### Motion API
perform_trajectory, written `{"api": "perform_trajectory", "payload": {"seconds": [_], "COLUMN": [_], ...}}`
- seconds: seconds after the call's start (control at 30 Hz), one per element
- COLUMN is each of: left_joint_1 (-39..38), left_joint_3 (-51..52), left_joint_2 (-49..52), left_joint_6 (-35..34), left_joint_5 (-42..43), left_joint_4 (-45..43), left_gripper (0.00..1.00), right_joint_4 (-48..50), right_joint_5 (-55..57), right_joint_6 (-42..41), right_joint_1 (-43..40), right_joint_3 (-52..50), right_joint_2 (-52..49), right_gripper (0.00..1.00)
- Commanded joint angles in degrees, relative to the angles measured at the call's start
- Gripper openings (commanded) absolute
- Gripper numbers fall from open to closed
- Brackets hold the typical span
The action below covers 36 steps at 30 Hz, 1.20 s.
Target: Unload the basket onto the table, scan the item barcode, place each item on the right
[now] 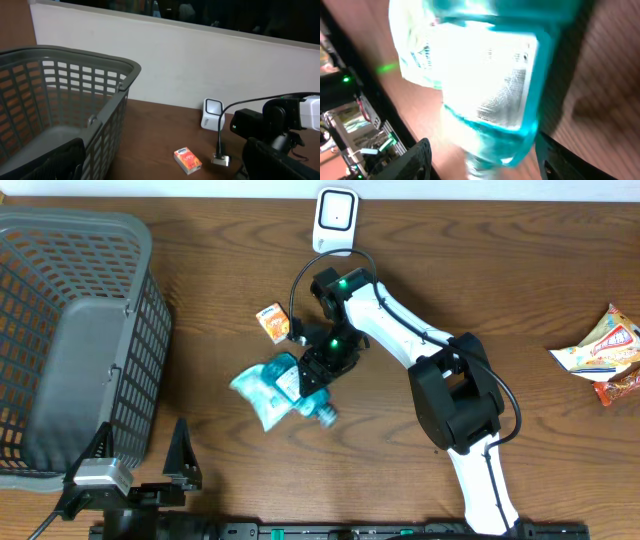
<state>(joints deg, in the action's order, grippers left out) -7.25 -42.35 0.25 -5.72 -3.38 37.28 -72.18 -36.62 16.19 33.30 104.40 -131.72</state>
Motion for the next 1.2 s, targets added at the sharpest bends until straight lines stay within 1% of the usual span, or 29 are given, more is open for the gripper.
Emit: {"api": "perform_trajectory", "payload": {"seconds": [0.0, 0.17, 0.33, 0.43, 0.47, 0.53, 0.57, 0.6, 0.67, 0.7, 0.77, 0.8, 0.87, 0.9, 0.97, 1.07, 1.17], "left_joint_1": [-0.24, -0.24, -0.24, -0.24, -0.24, -0.24, -0.24, -0.24, -0.24, -0.24, -0.24, -0.24, -0.24, -0.24, -0.24, -0.24, -0.24], "left_joint_3": [0.13, 0.13, 0.13, 0.13, 0.13, 0.13, 0.13, 0.13, 0.13, 0.13, 0.13, 0.13, 0.13, 0.13, 0.13, 0.13, 0.13], "left_joint_2": [-0.11, -0.11, -0.11, -0.11, -0.11, -0.11, -0.11, -0.11, -0.11, -0.11, -0.11, -0.11, -0.11, -0.11, -0.11, -0.11, -0.11], "left_joint_6": [0.92, 0.92, 0.92, 0.92, 0.92, 0.92, 0.92, 0.92, 0.92, 0.92, 0.92, 0.92, 0.92, 0.92, 0.92, 0.92, 0.92], "left_joint_5": [-0.31, -0.31, -0.31, -0.31, -0.33, -0.33, -0.33, -0.33, -0.33, -0.33, -0.31, -0.31, -0.33, -0.31, -0.33, -0.31, -0.31], "left_joint_4": [-0.11, -0.11, -0.11, -0.11, -0.11, -0.11, -0.11, -0.11, -0.11, -0.11, -0.11, -0.11, -0.11, -0.11, -0.09, -0.09, -0.09], "left_gripper": [0.98, 0.98, 0.98, 0.98, 0.98, 0.98, 0.98, 0.98, 0.98, 0.98, 0.98, 0.98, 0.98, 0.98, 0.98, 0.98, 0.98], "right_joint_4": [0.35, 1.49, 1.16, 0.63, 0.61, 0.61, 0.72, 1.16, 2.67, 4.66, 7.21, 8.33, 10.93, 11.76, 13.46, 15.52, 15.67], "right_joint_5": [-3.82, -3.5, -2.97, -2.49, -2.51, -2.21, -1.14, 1.2, 8.59, 19.39, 33.62, 38.71, 46.95, 48.26, 50.14, 54.1, 58.95], "right_joint_6": [4.02, 3.96, 1.29, 1.22, 1.2, 1.16, 0.79, -0.46, -4.79, -10.91, -17.68, -20.02, -22.91, -23.04, -23.54, -27.19, -30.73], "right_joint_1": [0.11, 0.17, 0.2, 0.55, 0.76, 1.57, 2.25, 3.08, 4.83, 7.06, 10.21, 11.72, 15.45, 16.52, 18.43, 20.63, 21.94], "right_joint_3": [-0.26, -0.26, -0.26, -0.24, -0.24, -0.24, -0.24, -0.24, -0.24, -0.24, -0.24, -0.26, -0.33, -0.37, -0.39, -0.39, -0.39], "right_joint_2": [0.9, 0.9, 0.9, 1.01, 1.05, 1.7, 2.25, 2.99, 4.22, 5.29, 5.84, 5.84, 4.94, 4.44, 3.13, 0.52, -2.05], "right_gripper": [0.59, 0.58, 0.64, 0.68, 0.71, 0.82, 0.85, 0.89, 0.9, 0.9, 0.9, 0.9, 0.99, 0.99, 0.93, 0.8, 0.72]}}
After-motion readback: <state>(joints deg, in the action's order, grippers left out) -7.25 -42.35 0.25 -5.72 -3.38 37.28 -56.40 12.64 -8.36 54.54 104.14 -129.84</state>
